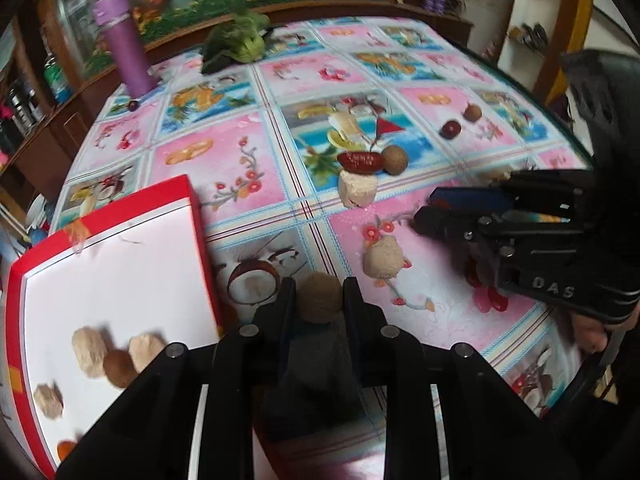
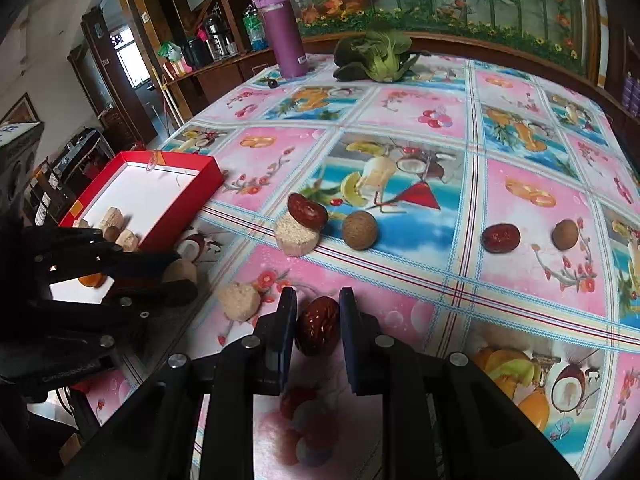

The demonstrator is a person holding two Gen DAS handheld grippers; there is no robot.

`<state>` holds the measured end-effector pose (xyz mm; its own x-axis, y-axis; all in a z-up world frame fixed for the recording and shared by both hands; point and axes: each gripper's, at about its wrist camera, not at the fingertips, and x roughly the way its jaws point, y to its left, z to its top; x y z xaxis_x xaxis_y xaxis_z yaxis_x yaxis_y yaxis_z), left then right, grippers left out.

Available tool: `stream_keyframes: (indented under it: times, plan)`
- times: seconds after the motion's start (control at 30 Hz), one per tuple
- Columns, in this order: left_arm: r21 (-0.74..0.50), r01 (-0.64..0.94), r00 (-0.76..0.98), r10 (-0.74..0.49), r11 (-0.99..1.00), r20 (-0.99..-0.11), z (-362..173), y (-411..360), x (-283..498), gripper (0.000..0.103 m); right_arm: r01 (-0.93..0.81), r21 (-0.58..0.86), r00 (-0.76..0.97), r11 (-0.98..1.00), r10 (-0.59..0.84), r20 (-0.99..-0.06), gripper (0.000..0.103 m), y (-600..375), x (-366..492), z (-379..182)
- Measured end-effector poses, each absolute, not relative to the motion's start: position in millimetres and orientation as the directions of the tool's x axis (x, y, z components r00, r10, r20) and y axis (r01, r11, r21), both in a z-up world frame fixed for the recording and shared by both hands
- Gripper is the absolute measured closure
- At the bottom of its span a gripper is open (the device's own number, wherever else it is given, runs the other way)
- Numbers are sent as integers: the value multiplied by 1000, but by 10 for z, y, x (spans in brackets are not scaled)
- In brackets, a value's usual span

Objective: Organize fruits
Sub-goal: 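Carry the beige ball and red date over the white tray and release both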

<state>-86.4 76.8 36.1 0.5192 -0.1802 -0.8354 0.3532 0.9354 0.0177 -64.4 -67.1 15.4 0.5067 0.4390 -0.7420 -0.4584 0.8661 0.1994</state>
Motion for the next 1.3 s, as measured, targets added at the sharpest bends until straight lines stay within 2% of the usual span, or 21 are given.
stream_keyframes:
  times: [0.2,0.33,0.43,0.67,0.9,1.3]
  plan:
    - [-8,257,637,-176,966,-751,732,1028,-1164,77,-513,188,540,837,486,-687,83,-396,-770,422]
    - [5,134,716,-93,991,-692,956,1442,-1326,77,-586,176,532,791,539,-653,83,-23,-863,633]
    - [-14,46,732,-43,999,-680,1016,1820,-1392,77,-624,193,502,758,577,-644,83,264,-876,713]
    - [-50,-109,704,41,993,-709,834,2478,-1450,77,-675,241,411,697,627,-662,83,924,-849,632]
    - [-60,-135,669,46,989,-741,591,2575,-1384,77,-642,268,388,719,606,-695,83,1150,-705,450]
    - [18,-142,636,105,990,-765,445,2485,-1270,77,-611,274,366,742,572,-734,83,1260,-587,272]
